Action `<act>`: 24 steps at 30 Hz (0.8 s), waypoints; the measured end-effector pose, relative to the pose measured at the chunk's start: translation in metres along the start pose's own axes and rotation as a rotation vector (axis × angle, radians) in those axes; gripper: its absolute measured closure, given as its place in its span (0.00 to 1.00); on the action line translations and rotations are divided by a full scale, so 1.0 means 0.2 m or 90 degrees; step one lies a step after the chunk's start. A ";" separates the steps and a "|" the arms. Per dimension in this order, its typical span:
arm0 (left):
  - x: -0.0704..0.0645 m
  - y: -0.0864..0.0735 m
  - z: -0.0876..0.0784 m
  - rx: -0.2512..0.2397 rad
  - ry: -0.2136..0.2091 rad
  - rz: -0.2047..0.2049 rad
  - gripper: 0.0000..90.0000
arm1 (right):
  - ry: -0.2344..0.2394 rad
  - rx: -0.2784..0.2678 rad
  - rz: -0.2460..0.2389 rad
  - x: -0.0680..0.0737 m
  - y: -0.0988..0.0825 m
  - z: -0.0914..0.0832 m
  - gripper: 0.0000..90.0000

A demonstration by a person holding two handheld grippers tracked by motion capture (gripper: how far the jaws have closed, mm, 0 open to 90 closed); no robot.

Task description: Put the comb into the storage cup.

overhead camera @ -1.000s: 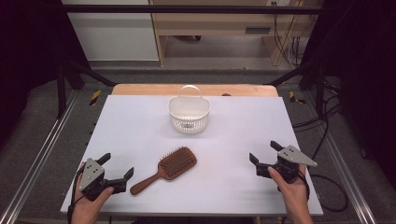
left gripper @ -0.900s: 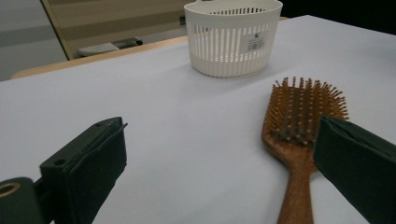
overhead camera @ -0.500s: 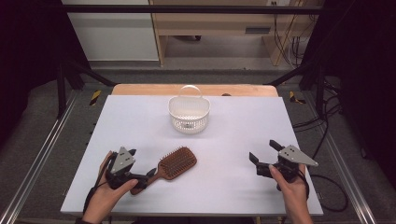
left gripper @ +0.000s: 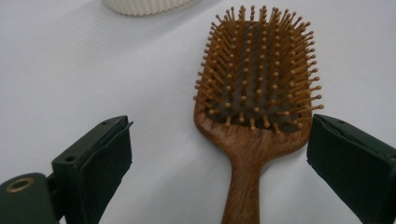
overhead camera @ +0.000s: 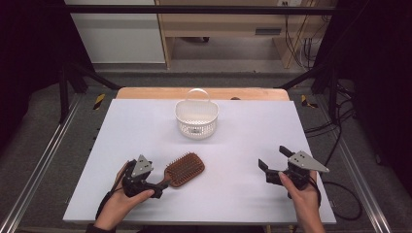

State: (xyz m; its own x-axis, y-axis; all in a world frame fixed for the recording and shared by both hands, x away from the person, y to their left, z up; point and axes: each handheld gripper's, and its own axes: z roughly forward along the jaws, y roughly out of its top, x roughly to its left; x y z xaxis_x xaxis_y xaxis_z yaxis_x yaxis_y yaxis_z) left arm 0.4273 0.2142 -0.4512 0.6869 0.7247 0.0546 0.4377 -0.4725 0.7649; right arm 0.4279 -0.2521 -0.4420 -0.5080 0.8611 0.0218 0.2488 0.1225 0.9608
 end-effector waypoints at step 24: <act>-0.03 -0.04 0.04 0.062 -0.024 0.018 0.15 | 0.005 0.024 -0.026 0.02 -0.01 0.01 0.09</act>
State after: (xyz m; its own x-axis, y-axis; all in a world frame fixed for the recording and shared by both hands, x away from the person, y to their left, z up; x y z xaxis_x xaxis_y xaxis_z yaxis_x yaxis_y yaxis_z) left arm 0.4238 0.2105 -0.4632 0.7197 0.6925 0.0495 0.4715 -0.5399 0.6973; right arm 0.4278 -0.2479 -0.4437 -0.5244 0.8513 -0.0146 0.2583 0.1754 0.9500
